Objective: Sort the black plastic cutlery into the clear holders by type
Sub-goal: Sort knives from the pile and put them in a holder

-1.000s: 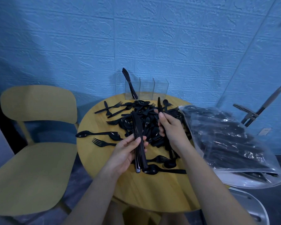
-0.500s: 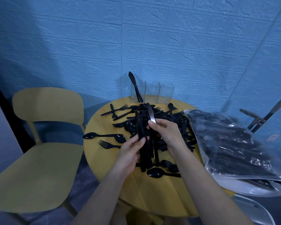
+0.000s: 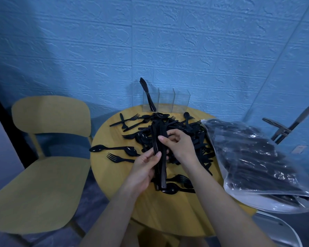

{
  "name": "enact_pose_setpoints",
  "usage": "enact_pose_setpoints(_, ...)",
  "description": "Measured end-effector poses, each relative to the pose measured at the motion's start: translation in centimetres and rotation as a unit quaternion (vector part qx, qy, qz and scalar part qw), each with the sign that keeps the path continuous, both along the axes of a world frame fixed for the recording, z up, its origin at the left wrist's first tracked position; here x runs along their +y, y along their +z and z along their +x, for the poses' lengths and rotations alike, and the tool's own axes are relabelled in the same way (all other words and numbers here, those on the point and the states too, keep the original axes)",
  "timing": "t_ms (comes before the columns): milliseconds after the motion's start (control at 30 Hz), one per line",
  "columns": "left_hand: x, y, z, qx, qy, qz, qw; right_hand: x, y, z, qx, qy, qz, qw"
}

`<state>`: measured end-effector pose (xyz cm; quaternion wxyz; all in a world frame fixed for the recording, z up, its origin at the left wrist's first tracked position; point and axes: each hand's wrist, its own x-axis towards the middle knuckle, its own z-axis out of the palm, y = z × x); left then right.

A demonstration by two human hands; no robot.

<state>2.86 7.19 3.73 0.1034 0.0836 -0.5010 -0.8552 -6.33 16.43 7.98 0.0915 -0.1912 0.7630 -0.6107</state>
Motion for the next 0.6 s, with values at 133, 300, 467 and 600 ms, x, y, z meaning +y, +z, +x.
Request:
enact_pose_setpoints(133, -0.2, -0.1, 0.0, -0.005, -0.009, 0.019, 1.0, -0.4, -0.6, 0.1, 0.027, 0.017, 0.051, 0.998)
enact_pose_setpoints(300, -0.5, -0.2, 0.0, -0.027, 0.008, 0.041, 0.999, 1.5, -0.1, -0.7, 0.104, 0.023, 0.163, 0.981)
enact_pose_setpoints(467, -0.5, -0.2, 0.0, -0.03, 0.006, 0.049, 0.998, 6.7, -0.7, -4.5, 0.166, -0.096, 0.379, 0.905)
enact_pose_setpoints(600, -0.4, -0.1, 0.0, -0.025, 0.0, 0.054, 0.998, 7.2, -1.5, -4.4, 0.112, -0.072, 0.431, 0.893)
